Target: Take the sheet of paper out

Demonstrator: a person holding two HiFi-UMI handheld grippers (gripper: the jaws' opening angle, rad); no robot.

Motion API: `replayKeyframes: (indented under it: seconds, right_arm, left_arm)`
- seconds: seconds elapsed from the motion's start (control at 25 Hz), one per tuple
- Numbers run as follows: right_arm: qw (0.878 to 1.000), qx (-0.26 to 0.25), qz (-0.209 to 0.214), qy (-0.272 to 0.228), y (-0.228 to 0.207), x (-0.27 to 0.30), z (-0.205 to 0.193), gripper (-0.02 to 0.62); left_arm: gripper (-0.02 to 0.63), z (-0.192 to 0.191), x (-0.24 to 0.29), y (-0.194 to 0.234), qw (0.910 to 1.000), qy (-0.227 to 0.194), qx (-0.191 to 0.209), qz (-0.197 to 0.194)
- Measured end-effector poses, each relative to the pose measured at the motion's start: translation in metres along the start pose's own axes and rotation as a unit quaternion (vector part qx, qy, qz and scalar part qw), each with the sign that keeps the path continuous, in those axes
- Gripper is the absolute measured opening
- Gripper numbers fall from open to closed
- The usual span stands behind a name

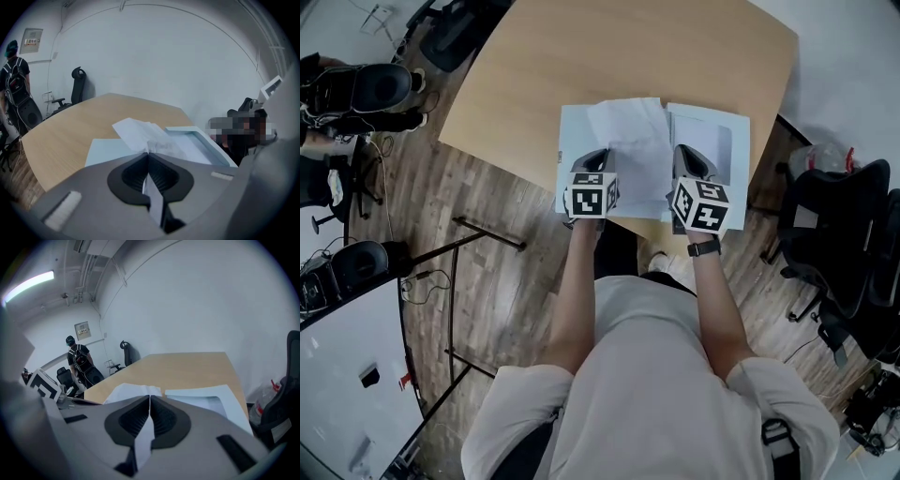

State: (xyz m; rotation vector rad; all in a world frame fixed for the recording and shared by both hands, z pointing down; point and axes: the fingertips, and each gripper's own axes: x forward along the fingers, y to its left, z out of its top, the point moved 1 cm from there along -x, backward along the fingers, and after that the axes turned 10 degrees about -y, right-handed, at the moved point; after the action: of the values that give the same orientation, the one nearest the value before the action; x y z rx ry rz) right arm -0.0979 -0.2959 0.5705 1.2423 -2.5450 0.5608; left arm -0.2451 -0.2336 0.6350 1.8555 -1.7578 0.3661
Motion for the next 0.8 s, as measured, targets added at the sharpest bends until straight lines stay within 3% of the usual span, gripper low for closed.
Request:
replayKeyframes:
  seconds: [0.4,0.8]
  right_arm:
    - [0.998,-0.039,0.022,-0.046,0.022,-0.026,0.035,0.014]
    - [0.991,-0.066,0.013,-0.114,0.010,-0.078,0.088,0.014]
  left_arm:
    - [0.012,0.032,-0.035,-0.008,0.9986,-0.048,0.019,0.011]
    - [0.012,0.086,-0.065,-0.051,0.9906,-0.128,0.046,0.013]
